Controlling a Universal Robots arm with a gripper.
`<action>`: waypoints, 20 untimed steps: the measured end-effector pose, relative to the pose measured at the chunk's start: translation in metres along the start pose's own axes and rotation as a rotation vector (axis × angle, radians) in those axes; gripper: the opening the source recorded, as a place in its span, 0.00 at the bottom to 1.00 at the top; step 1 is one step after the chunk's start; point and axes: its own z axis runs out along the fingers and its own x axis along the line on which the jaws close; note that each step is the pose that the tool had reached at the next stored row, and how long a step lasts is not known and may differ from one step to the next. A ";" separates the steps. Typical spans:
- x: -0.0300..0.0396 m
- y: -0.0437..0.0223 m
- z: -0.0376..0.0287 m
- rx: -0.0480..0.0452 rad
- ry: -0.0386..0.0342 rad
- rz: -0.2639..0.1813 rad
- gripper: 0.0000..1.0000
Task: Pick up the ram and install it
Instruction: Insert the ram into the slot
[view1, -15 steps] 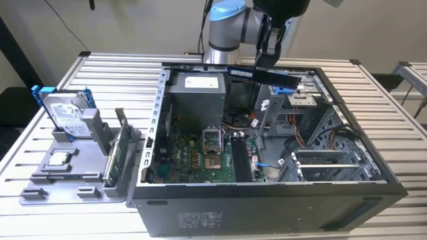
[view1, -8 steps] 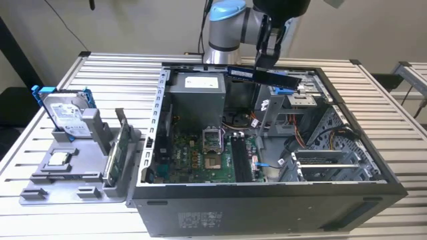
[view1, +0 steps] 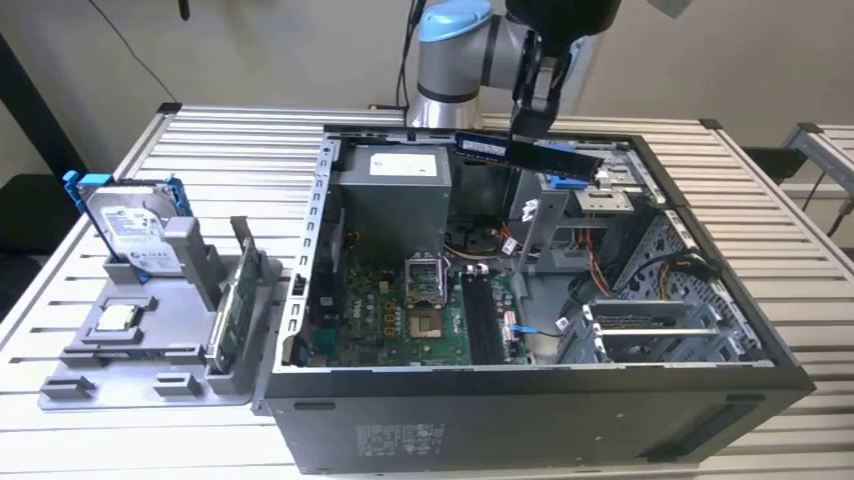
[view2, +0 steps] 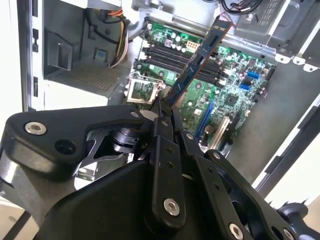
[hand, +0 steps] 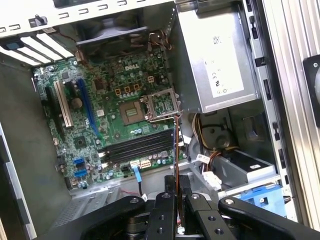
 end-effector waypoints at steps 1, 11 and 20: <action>0.0000 0.0000 0.0000 0.0002 0.0001 0.002 0.14; 0.0001 0.0000 0.0006 0.0021 -0.0004 0.022 0.14; 0.0001 0.0000 0.0013 0.0038 -0.0008 0.039 0.14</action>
